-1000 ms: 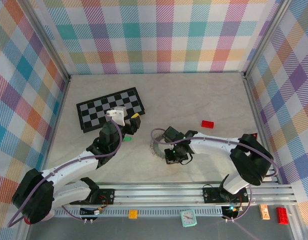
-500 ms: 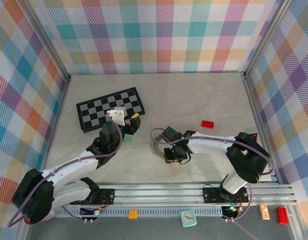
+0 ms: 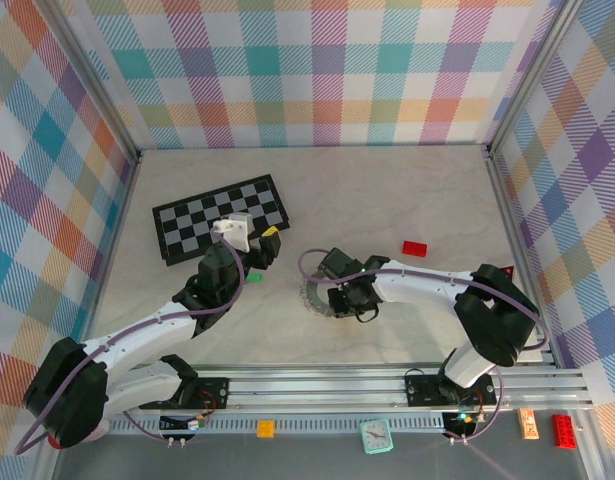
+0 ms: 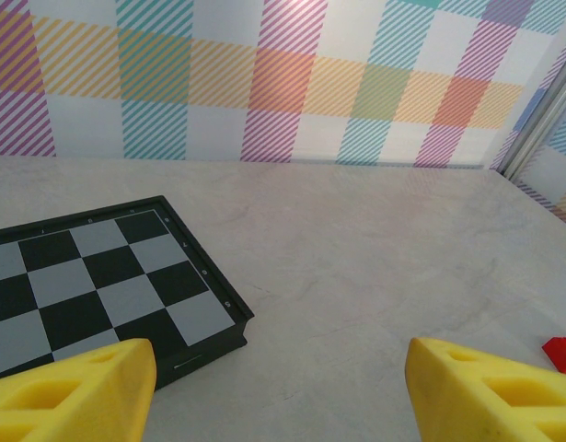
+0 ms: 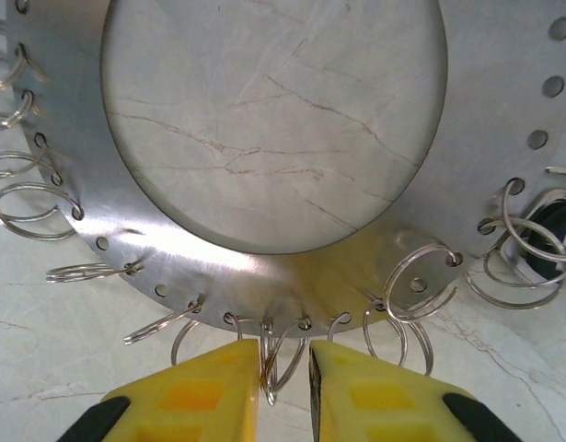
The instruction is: Put the keys on the keyring
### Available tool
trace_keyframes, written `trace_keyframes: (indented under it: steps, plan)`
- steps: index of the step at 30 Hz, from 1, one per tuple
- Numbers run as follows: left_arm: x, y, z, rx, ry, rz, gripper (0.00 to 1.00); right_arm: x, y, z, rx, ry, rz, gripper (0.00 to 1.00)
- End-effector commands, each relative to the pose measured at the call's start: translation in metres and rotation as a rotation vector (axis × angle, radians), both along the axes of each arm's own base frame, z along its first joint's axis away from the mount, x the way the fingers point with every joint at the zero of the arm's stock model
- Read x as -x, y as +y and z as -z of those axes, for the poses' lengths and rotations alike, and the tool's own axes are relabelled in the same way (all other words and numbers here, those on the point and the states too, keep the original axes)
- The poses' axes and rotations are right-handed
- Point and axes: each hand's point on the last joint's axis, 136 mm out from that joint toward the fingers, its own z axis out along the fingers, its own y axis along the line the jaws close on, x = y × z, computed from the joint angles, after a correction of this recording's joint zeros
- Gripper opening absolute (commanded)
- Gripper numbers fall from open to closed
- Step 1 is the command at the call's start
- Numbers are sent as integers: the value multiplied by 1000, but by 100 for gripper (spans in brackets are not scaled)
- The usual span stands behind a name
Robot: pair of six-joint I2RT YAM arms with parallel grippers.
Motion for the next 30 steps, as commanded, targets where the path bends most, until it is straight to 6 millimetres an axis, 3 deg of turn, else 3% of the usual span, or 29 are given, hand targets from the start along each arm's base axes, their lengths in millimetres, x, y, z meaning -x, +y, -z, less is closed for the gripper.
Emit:
trace_keyframes:
  steps: [1,8,19,30]
  plan:
    - [-2,4,-9,13,-40,-16,71,-4,-2,-5,24,-4,-3,23]
    - [-1,5,-10,11,-42,-17,71,-5,9,-10,15,5,-44,24]
    - [0,7,-9,10,-44,-20,71,7,6,-4,87,56,-57,20]
    - [2,9,-9,7,-47,-24,71,6,11,-4,101,62,-76,13]
